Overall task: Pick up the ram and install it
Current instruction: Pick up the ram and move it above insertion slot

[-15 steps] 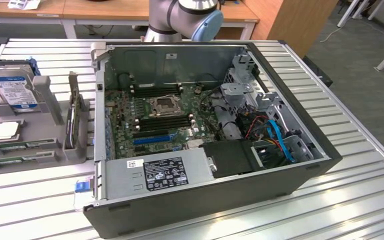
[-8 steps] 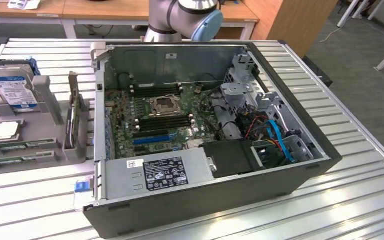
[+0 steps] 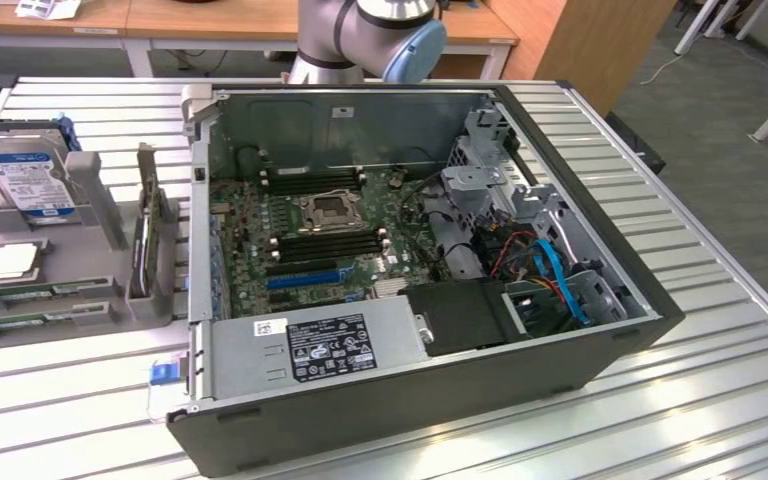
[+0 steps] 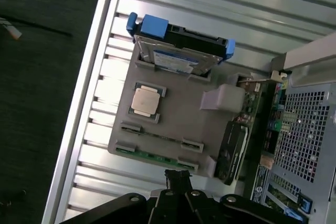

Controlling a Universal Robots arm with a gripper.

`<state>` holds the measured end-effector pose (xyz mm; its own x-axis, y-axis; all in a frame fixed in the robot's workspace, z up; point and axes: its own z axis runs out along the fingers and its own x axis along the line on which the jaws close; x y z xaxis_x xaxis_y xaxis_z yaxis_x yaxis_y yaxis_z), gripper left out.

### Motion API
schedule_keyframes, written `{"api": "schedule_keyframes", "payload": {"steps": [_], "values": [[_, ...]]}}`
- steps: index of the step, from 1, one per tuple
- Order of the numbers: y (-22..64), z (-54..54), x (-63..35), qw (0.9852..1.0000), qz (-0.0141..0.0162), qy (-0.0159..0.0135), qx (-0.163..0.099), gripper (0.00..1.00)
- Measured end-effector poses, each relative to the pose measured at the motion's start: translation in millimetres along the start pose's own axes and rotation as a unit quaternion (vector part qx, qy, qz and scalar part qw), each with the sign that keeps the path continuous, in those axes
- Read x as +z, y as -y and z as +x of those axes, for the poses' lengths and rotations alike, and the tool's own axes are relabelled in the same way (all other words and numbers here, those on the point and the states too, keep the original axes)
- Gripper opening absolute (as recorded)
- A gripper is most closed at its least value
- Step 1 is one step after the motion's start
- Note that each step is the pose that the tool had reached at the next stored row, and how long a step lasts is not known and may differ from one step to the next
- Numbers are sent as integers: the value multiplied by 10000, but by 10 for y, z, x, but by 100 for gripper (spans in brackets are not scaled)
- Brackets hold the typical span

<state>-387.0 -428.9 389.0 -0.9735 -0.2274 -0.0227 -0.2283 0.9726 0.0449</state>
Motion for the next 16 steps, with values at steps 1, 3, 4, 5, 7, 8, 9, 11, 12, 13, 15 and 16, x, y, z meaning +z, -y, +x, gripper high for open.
{"api": "schedule_keyframes", "payload": {"steps": [1,3,4,5,7,8,9,11,12,13,15,16], "values": [[0,0,0,10000,-1,-3,-73,10],[0,0,0,9998,-5,-9,-221,10],[0,0,0,9996,-7,-12,-295,10],[0,0,1,9993,-8,-15,-377,10],[0,0,1,9986,-12,-22,-527,10],[0,0,1,9982,-13,-25,-600,10],[0,0,2,9977,-15,-28,-673,10],[0,0,2,9966,-18,-35,-820,10],[0,0,3,9960,-20,-38,-891,10],[0,0,3,9954,-21,-41,-961,10],[0,0,4,9939,-24,-46,-1102,10],[0,0,4,9931,-26,-49,-1174,10]]}}
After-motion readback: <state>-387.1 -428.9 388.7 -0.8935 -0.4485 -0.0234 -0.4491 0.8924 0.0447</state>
